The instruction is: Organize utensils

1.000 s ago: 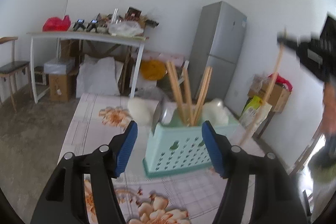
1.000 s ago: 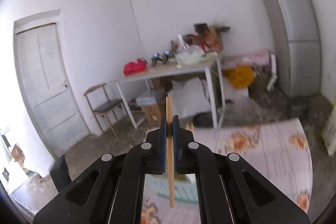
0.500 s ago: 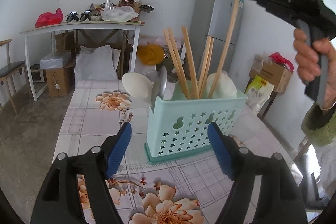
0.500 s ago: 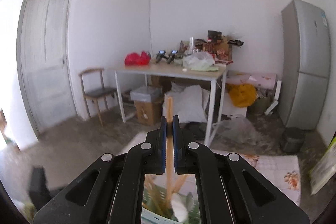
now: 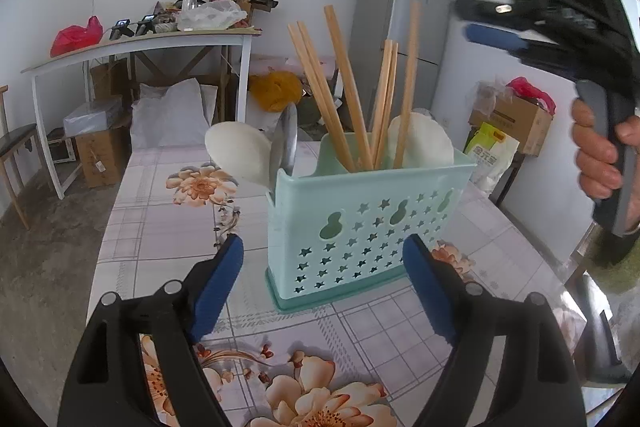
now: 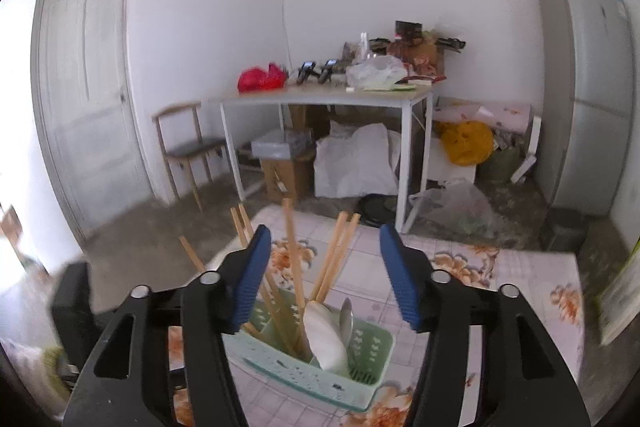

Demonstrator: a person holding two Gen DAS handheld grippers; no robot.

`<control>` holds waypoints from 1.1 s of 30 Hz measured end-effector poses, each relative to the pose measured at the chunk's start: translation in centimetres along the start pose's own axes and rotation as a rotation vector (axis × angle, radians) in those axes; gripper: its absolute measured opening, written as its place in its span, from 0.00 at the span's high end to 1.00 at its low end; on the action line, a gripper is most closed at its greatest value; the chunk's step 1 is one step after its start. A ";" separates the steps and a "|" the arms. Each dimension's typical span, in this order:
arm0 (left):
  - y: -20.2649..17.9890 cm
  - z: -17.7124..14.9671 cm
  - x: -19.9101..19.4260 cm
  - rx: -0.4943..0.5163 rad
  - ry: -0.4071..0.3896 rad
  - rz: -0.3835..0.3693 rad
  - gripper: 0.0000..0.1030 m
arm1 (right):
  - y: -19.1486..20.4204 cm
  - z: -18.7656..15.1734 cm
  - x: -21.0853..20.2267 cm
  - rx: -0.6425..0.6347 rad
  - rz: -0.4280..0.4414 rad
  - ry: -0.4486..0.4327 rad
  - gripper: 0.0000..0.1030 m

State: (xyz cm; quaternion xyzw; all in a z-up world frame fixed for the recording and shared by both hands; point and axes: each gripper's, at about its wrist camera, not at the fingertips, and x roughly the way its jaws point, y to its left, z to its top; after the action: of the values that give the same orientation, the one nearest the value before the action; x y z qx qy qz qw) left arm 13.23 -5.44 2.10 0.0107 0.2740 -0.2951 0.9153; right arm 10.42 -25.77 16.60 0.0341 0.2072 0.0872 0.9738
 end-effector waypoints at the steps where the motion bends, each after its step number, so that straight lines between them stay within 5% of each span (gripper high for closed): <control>1: 0.1 0.0 0.1 -0.003 0.001 -0.001 0.22 | -0.8 -0.1 -0.8 0.043 0.019 -0.015 0.40; 7: 0.3 0.2 0.6 -0.013 0.004 -0.014 0.21 | -5.3 -3.1 -3.2 0.286 0.099 -0.033 0.36; 15: 0.4 0.7 1.9 -0.019 0.019 -0.057 0.20 | -10.0 -10.5 2.5 0.701 0.258 0.121 0.36; 23: 0.2 1.1 3.4 -0.044 0.048 -0.100 0.20 | -9.1 -12.4 5.7 0.765 0.342 0.213 0.35; 33: -0.2 1.2 3.5 -0.062 0.049 -0.087 0.20 | -8.7 -12.7 5.6 0.769 0.298 0.218 0.35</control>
State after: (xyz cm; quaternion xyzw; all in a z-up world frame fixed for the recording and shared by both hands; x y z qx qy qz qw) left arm 16.09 -7.70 1.42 -0.0221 0.3057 -0.3255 0.8945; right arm 11.55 -32.96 1.89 0.4147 0.3190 0.1463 0.8395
